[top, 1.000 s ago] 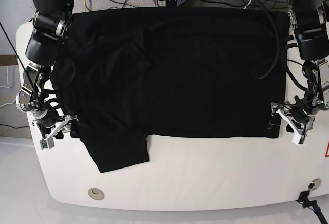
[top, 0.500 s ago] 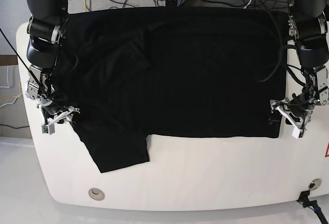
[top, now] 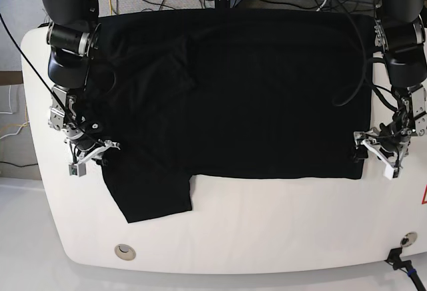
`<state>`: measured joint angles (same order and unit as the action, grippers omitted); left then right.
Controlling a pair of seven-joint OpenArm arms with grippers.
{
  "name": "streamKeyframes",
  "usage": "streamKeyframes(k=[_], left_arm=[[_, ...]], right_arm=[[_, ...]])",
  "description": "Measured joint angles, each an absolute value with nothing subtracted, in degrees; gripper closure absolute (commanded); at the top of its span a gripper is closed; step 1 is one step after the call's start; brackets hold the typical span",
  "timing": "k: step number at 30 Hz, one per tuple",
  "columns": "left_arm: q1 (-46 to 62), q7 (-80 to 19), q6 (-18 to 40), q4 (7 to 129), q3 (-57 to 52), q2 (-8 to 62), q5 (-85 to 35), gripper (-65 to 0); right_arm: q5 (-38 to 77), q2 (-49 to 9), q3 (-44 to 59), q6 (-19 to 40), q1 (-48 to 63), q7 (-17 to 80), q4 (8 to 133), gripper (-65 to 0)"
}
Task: Fold the T-shirt properly
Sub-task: 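Lower both grippers along the shirt sides toward the hem, then grasp the shirt sides with both grippers and lift them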
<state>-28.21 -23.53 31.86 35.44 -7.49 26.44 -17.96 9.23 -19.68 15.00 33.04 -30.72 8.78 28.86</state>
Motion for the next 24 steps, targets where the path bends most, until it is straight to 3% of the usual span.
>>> streamKeyframes(k=[7, 18, 20, 24], left_arm=[[-30.13, -13.85, 29.39, 28.73, -7.77, 25.56, -13.15, -58.5], [-31.44, -12.05, 32.38, 26.61, -7.88, 21.21, -12.49, -57.8], [-31.44, -11.88, 33.06, 26.7, -7.88, 20.43, -12.58, -48.7], [-31.22, -12.14, 33.08, 26.65, -7.86, 20.45, -12.8, -18.4]], right_arm=[[9.26, -19.64, 15.0, 33.12, -30.61, 9.02, 28.86, 0.0], [9.26, -19.53, 14.98, 33.23, -30.59, 9.02, 28.86, 0.0], [9.23, -19.51, 14.98, 33.26, -30.59, 9.02, 28.86, 0.0], [9.23, -19.53, 14.98, 33.26, -30.59, 9.04, 28.86, 0.0]])
